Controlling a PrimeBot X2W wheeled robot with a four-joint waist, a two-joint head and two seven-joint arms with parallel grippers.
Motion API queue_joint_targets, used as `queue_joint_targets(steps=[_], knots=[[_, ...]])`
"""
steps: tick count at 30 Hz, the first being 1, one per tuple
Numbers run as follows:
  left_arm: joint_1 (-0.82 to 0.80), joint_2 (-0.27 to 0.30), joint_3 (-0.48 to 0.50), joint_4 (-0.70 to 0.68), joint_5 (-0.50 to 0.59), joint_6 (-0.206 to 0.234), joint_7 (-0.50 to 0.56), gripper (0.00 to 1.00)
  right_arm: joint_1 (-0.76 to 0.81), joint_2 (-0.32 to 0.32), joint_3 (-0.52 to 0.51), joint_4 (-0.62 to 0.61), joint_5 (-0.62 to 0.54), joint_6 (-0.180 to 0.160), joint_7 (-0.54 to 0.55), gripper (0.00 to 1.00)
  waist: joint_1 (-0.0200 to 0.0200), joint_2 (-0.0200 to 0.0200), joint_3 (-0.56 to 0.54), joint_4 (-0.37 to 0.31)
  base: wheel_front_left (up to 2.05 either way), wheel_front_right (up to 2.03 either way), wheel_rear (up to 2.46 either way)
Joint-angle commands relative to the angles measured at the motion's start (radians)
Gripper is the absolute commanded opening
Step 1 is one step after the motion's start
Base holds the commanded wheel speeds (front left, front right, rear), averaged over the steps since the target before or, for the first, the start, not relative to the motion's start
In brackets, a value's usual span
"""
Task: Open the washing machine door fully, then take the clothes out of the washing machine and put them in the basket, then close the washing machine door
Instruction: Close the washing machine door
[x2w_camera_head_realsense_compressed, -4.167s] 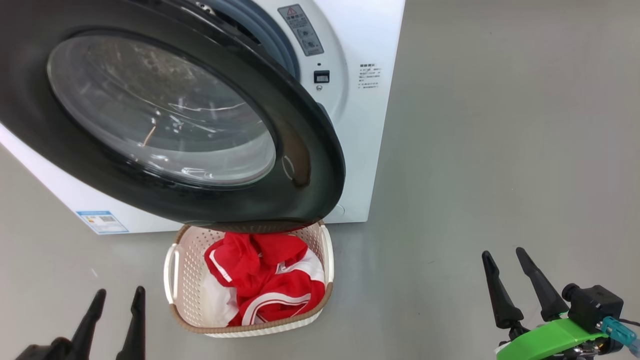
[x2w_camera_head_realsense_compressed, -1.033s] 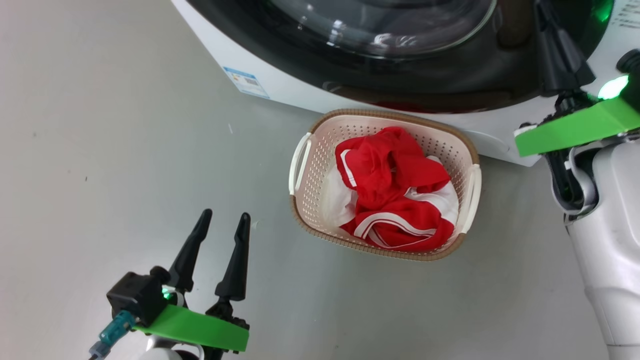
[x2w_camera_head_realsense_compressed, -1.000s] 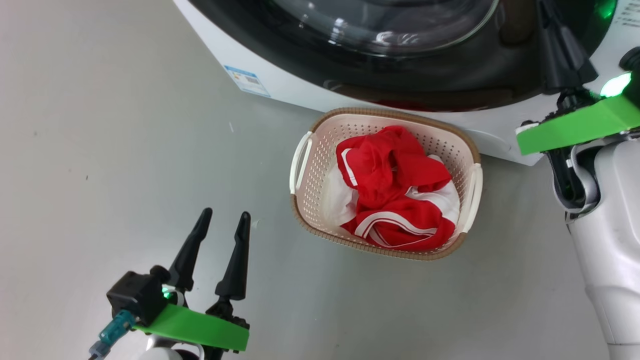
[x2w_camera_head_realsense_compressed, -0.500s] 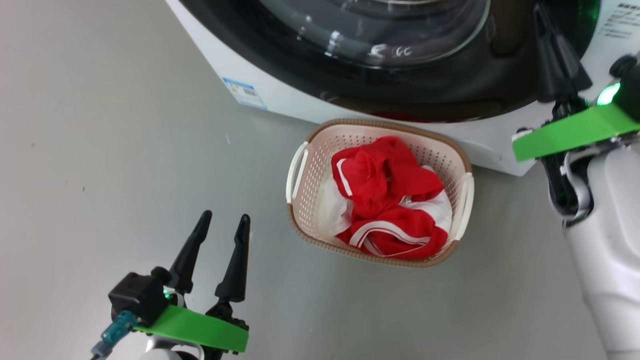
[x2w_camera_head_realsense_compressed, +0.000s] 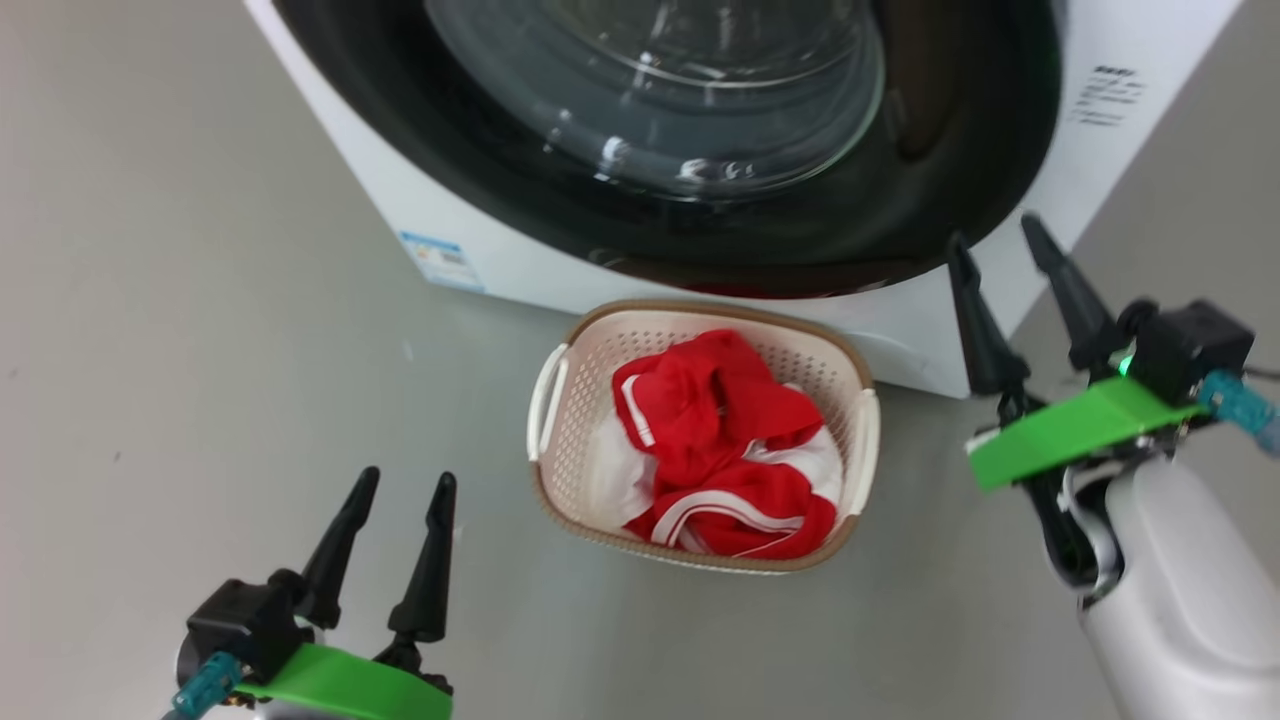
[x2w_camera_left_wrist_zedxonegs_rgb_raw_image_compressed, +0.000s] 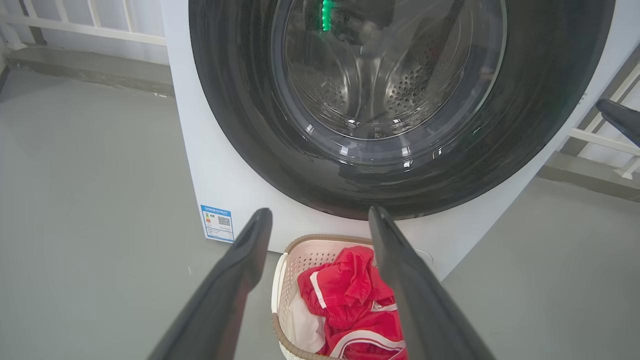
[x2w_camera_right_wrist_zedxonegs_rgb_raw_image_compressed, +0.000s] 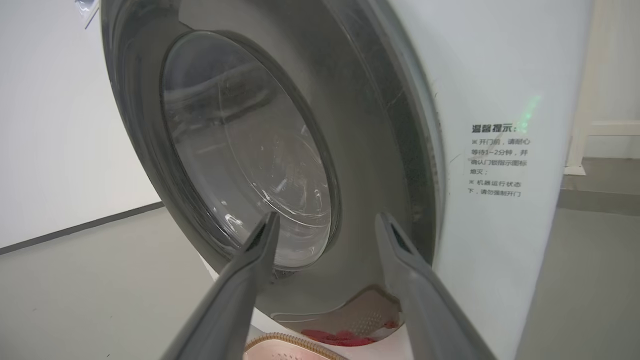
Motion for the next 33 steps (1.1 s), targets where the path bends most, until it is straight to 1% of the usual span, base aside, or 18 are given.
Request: queue_joint_targets(steps=[1, 16, 20, 33], knots=[[0.007, 0.032, 0.042, -0.014, 0.008, -0.006, -0.012, 1.00, 0.031, 0.014, 0.022, -0.031, 0.004, -0.001, -0.006, 1.00, 0.0000, -0.0001, -0.036, -0.038, 0.00, 0.00, 0.00], [0.045, 0.084, 0.059, 0.013, 0.003, -0.006, -0.012, 1.00, 0.210, 0.019, 0.012, -0.054, 0.013, -0.001, -0.006, 1.00, 0.0000, -0.0001, -0.105, -0.144, 0.00, 0.00, 0.00], [0.048, 0.097, 0.065, 0.017, 0.000, -0.006, -0.012, 1.00, 0.247, 0.011, 0.009, -0.057, 0.019, -0.001, -0.006, 1.00, 0.0000, -0.0001, -0.118, -0.170, 0.00, 0.00, 0.00], [0.082, 0.119, 0.092, 0.025, 0.025, -0.006, -0.012, 1.00, 0.361, 0.011, -0.026, -0.071, 0.021, -0.001, -0.006, 1.00, 0.0000, -0.0001, -0.163, -0.242, 0.00, 0.00, 0.00]])
